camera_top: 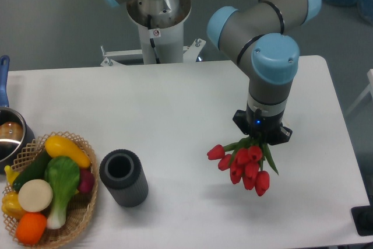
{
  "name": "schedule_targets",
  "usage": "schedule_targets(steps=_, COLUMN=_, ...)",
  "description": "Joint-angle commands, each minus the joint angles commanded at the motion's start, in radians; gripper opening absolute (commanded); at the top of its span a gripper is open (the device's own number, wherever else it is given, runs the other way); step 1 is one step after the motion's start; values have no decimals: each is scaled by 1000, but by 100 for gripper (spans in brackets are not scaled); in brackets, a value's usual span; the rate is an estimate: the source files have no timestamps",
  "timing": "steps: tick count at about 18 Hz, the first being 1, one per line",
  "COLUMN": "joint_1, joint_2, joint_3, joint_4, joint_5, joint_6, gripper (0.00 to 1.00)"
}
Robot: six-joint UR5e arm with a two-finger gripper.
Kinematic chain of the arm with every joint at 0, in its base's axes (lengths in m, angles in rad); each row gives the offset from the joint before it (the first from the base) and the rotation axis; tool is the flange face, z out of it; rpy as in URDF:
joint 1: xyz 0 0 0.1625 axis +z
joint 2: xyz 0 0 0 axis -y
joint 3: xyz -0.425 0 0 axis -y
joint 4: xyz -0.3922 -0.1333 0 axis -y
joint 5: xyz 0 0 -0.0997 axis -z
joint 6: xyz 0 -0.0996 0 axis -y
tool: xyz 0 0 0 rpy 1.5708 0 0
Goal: Insert the flowers into the vase
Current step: 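Carry the held red tulip bunch toward the dark grey vase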
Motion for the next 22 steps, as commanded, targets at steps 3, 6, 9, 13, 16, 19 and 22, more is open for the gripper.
schedule_targets(steps=3, joint_1=-20, joint_2=-3, joint_3=6, joint_4=0, joint_5=-9, joint_6=2, gripper=6)
schedule_targets(steps=6, joint_1=-26, joint_2=-6, joint_3=17, joint_4=0, joint_5=-40, joint_6=-9, gripper=7)
schedule_targets(steps=9, joint_1=-29, joint_2=-11, joint_3=29, joint_4=2, joint_5=-48, joint_6=-9, gripper=6)
schedule_targets(steps=13, joint_1=-32, joint_2=-2, joint_3=41, joint_4=14, joint_5=-139, joint_6=-11, gripper=6)
schedule_targets(steps=16, joint_1=-23, joint_2=29, joint_3=48, joint_4=43, joint_5=-294, joint_6=-24, gripper=6)
schedule_targets(steps=19, joint_1=-20, joint_2=38, joint_3=49, joint_4=116, joint_5=-408, joint_6=-64, gripper=6)
schedule_targets(steps=22, joint_1=-23, joint_2=38, joint_3=49, joint_4=208, joint_5=-477, joint_6=-115, gripper=6)
